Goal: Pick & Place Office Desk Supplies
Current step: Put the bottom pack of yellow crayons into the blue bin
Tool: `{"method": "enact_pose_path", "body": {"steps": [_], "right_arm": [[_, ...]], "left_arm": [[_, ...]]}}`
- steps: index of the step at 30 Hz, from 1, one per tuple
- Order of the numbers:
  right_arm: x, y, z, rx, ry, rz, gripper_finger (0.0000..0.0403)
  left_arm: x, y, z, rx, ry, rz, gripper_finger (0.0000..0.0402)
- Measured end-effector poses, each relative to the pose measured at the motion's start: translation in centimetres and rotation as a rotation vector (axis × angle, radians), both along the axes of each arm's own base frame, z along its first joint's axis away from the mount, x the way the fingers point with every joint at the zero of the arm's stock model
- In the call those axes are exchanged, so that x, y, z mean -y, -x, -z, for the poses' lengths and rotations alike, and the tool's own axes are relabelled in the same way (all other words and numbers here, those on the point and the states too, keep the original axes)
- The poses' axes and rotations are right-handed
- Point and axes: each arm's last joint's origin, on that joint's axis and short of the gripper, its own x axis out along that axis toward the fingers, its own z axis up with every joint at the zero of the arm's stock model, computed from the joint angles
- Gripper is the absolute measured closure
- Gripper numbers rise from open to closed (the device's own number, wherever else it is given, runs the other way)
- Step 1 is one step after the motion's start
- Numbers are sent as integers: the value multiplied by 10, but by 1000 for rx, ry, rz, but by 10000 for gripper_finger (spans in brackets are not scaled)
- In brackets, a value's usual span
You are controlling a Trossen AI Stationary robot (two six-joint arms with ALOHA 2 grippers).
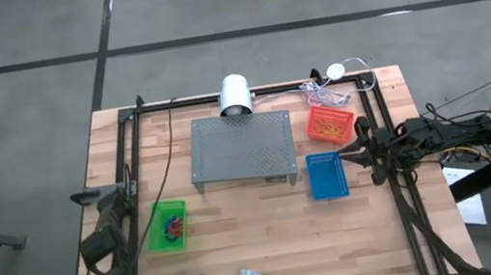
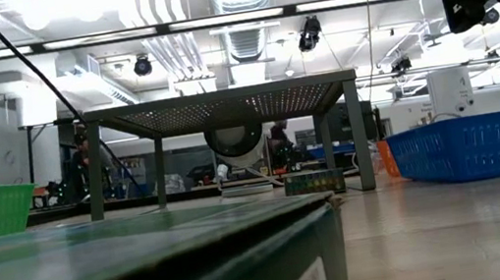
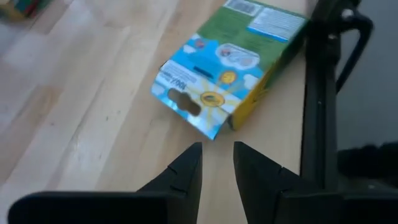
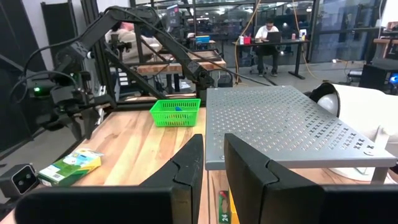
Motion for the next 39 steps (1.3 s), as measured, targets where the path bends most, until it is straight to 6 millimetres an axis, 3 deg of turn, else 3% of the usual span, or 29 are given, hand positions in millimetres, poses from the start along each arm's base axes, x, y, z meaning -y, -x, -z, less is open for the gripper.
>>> {"method": "enact_pose_path", "body": {"steps": [6,19,39], "right_arm": [[0,0,0,0,0,0,339],[0,0,0,0,0,0,339],[0,0,0,0,0,0,339]], "left_arm": [[4,-2,2,-44,-98,160,306],[-19,-14,17,-88,-150,111,307],[-26,-25,16,-87,-231,136,309]]}}
